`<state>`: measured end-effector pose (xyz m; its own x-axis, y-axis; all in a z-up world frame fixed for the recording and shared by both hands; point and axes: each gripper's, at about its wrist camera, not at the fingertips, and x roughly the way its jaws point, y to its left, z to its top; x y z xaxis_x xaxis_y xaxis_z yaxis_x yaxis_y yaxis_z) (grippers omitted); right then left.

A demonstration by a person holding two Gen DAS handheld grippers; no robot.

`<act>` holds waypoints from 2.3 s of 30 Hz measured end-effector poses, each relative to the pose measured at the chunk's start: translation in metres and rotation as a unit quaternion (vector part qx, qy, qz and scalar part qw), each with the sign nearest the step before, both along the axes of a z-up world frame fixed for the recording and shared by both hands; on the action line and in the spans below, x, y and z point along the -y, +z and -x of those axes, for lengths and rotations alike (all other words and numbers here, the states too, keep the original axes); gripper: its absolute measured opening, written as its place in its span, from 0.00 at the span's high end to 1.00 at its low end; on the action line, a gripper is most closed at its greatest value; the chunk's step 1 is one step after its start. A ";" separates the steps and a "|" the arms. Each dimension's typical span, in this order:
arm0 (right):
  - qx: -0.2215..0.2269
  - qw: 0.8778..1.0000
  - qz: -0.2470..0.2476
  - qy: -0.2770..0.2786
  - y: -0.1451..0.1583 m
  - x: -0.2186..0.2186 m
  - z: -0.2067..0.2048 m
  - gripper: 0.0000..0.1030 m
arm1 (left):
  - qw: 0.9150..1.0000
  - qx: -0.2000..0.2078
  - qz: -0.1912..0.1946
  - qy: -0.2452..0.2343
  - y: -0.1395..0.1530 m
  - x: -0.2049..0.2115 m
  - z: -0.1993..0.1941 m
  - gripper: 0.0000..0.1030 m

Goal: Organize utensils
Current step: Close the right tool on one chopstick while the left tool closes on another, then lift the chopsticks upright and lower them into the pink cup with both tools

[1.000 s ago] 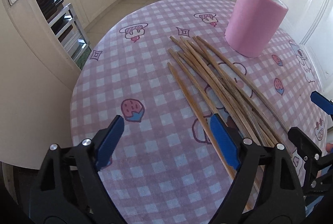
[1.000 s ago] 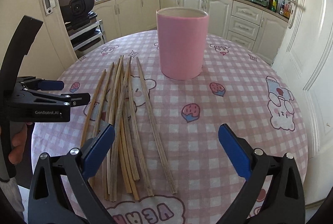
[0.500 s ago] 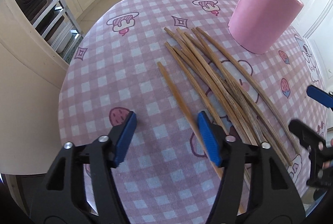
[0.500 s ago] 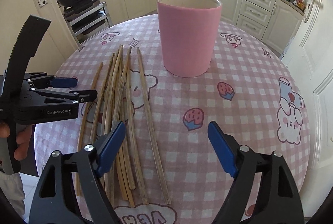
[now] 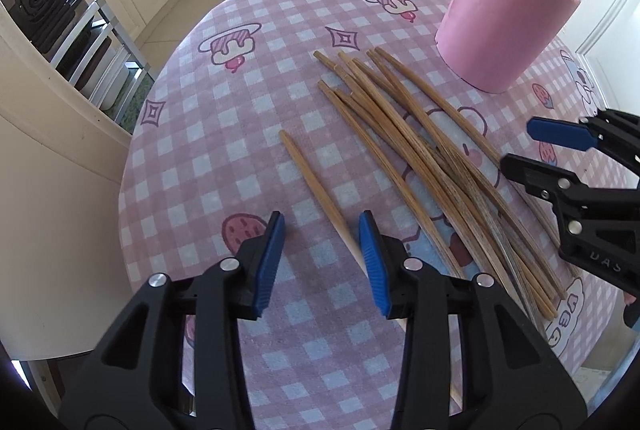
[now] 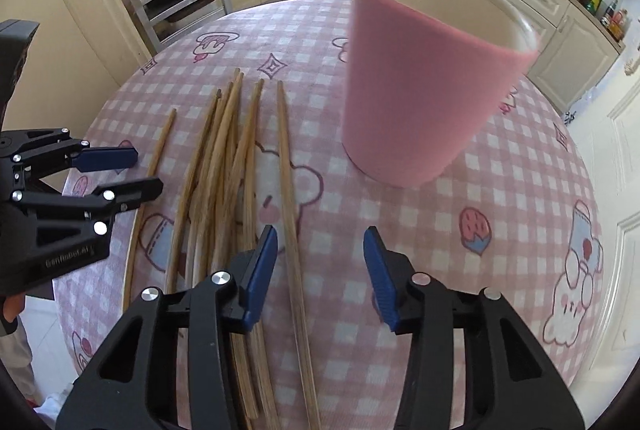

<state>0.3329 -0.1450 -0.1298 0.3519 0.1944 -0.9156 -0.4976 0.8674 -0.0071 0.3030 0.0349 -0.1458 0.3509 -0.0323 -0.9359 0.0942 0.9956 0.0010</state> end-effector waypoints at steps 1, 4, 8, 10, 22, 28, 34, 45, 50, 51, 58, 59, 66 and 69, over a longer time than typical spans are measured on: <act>-0.003 1.000 0.003 0.005 -0.001 -0.003 -0.002 0.62 | 1.000 -0.001 0.000 -0.002 0.000 0.000 0.000 0.64; -0.011 1.000 0.016 0.016 -0.004 -0.014 -0.009 0.65 | 1.000 -0.003 0.004 -0.004 0.000 0.000 -0.002 0.67; -0.023 0.999 0.026 0.022 -0.009 -0.026 -0.021 0.65 | 1.000 0.002 0.005 -0.008 0.000 0.004 -0.003 0.76; -0.027 0.999 0.024 0.022 -0.009 -0.030 -0.026 0.70 | 1.000 0.002 0.007 -0.011 0.000 0.005 -0.003 0.80; -0.006 1.000 0.025 0.012 0.000 -0.042 -0.030 0.95 | 0.997 0.023 0.065 -0.027 0.017 0.009 0.005 0.94; 0.017 1.000 0.000 0.007 0.034 -0.027 -0.014 0.95 | 0.993 0.079 0.082 -0.034 0.064 0.010 0.022 0.94; 0.056 0.998 -0.018 -0.002 0.069 -0.012 0.007 0.95 | 0.986 0.136 0.090 -0.044 0.108 0.014 0.038 0.94; 0.165 0.985 -0.038 -0.029 0.122 0.011 0.042 0.95 | 0.972 0.203 0.112 -0.045 0.149 0.018 0.059 0.94; 0.204 0.977 -0.054 -0.039 0.144 0.021 0.047 0.95 | 0.966 0.226 0.118 -0.049 0.168 0.025 0.052 0.94; 0.210 0.975 -0.057 -0.040 0.148 0.023 0.048 0.95 | 0.964 0.230 0.120 -0.050 0.172 0.027 0.049 0.94; 0.264 0.958 -0.090 -0.063 0.175 0.034 0.046 0.95 | 0.954 0.261 0.141 -0.051 0.206 0.042 0.027 0.94; 0.269 0.956 -0.093 -0.066 0.178 0.036 0.045 0.95 | 0.952 0.267 0.142 -0.051 0.212 0.044 0.024 0.94; 0.320 0.936 -0.117 -0.094 0.198 0.043 0.035 0.95 | 0.942 0.299 0.146 -0.049 0.237 0.063 0.001 0.94; 0.338 0.928 -0.124 -0.100 0.202 0.045 0.031 0.95 | 0.935 0.315 0.160 -0.039 0.242 0.061 -0.006 0.94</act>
<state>0.3017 -0.1895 0.0726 0.8809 0.2391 -0.4084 -0.2815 0.9585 -0.0460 0.3091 -0.0263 0.0960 0.8137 -0.3240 -0.4827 0.2472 0.9443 -0.2171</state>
